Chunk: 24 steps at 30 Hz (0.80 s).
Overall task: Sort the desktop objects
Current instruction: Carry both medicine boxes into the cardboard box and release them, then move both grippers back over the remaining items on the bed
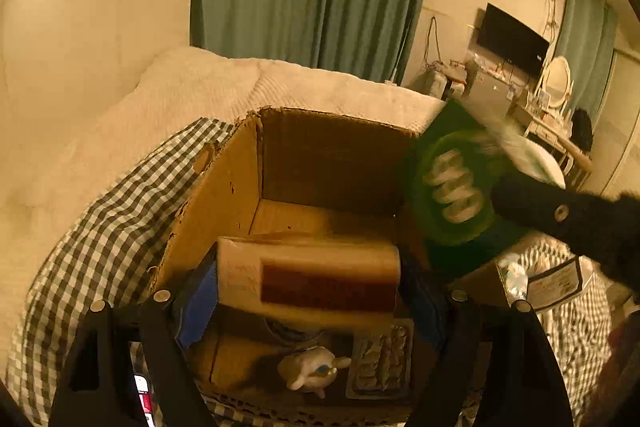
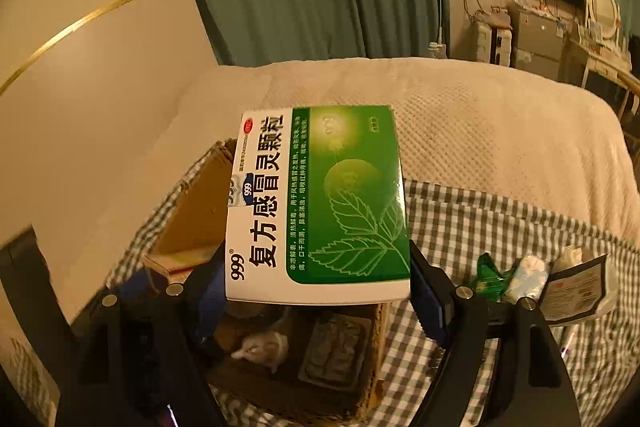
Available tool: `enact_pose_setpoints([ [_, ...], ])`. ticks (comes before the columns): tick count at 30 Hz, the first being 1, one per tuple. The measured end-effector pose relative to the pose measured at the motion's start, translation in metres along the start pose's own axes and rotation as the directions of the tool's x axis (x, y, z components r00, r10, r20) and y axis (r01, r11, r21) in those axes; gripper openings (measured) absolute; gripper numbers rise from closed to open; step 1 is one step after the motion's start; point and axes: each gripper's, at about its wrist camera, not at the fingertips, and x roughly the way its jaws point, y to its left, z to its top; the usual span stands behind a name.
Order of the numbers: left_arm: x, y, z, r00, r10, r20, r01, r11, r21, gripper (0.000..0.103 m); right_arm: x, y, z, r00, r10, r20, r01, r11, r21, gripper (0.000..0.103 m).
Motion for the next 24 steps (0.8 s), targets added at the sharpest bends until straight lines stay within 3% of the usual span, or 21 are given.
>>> enact_pose_setpoints([
  [2,-0.010,-0.009,-0.001,1.000,0.009,0.007,-0.009,1.000,0.016,0.099,-0.007,-0.001,0.000,1.000,0.013,0.013,-0.013,1.000,0.007,0.082],
  [4,-0.020,-0.016,-0.003,0.999,0.020,0.028,-0.020,0.999,0.027,0.101,-0.022,-0.001,-0.005,0.999,0.010,0.041,-0.010,1.000,-0.009,0.085],
  [8,-0.042,-0.035,-0.008,1.000,-0.010,0.027,0.009,0.999,0.049,0.102,-0.058,-0.005,-0.009,0.996,-0.011,0.094,0.014,1.000,-0.028,0.085],
  [12,-0.070,-0.063,-0.017,0.998,-0.065,0.020,0.063,0.994,0.087,0.102,-0.110,-0.032,-0.020,0.988,-0.039,0.151,0.035,0.999,0.025,0.085],
  [17,-0.108,-0.110,-0.033,0.989,-0.147,0.022,0.142,0.976,0.167,0.103,-0.176,-0.073,-0.053,0.970,-0.140,0.198,0.126,0.989,0.081,0.086],
  [24,-0.110,-0.173,-0.078,0.975,-0.210,-0.074,0.221,0.949,0.225,0.103,-0.227,-0.124,-0.119,0.936,-0.289,0.204,0.263,0.954,0.145,0.086],
])
